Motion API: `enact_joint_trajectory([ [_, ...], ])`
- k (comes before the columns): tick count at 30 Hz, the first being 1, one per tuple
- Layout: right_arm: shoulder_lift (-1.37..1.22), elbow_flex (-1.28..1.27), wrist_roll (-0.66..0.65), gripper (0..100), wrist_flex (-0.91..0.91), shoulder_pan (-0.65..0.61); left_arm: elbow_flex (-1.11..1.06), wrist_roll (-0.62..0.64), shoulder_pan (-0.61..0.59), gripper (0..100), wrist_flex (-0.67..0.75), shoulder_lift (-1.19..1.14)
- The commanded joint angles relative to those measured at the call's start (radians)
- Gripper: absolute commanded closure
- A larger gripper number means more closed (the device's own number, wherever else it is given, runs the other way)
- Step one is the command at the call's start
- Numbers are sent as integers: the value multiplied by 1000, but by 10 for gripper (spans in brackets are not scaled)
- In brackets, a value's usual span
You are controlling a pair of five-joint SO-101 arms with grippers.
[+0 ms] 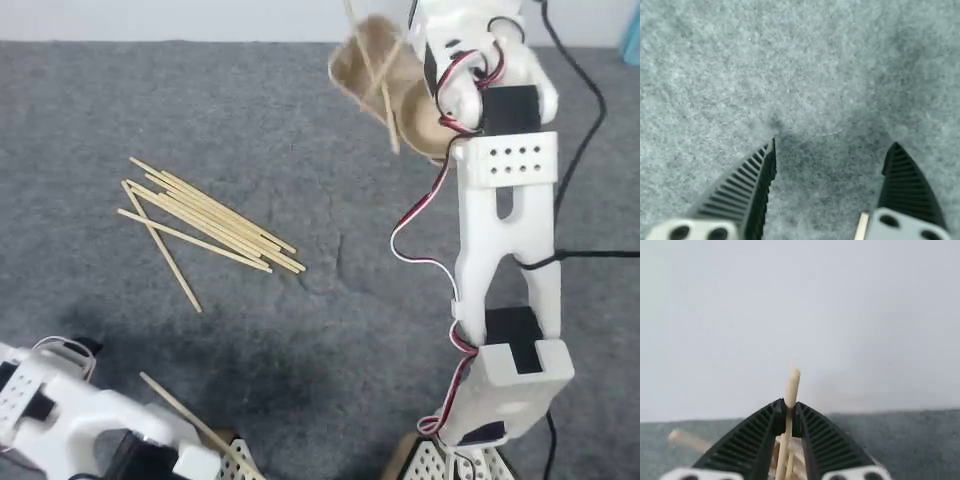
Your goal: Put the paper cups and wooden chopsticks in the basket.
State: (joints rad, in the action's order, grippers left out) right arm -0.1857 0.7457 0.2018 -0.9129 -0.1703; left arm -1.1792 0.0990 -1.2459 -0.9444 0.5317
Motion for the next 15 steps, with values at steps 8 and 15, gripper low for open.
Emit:
enact_joint_trajectory([
  [8,-45,80,3,991,-61,16,4,-44,6,673,15,25],
  [15,-122,81,5,991,-56,28,4,-48,5,673,14,25],
])
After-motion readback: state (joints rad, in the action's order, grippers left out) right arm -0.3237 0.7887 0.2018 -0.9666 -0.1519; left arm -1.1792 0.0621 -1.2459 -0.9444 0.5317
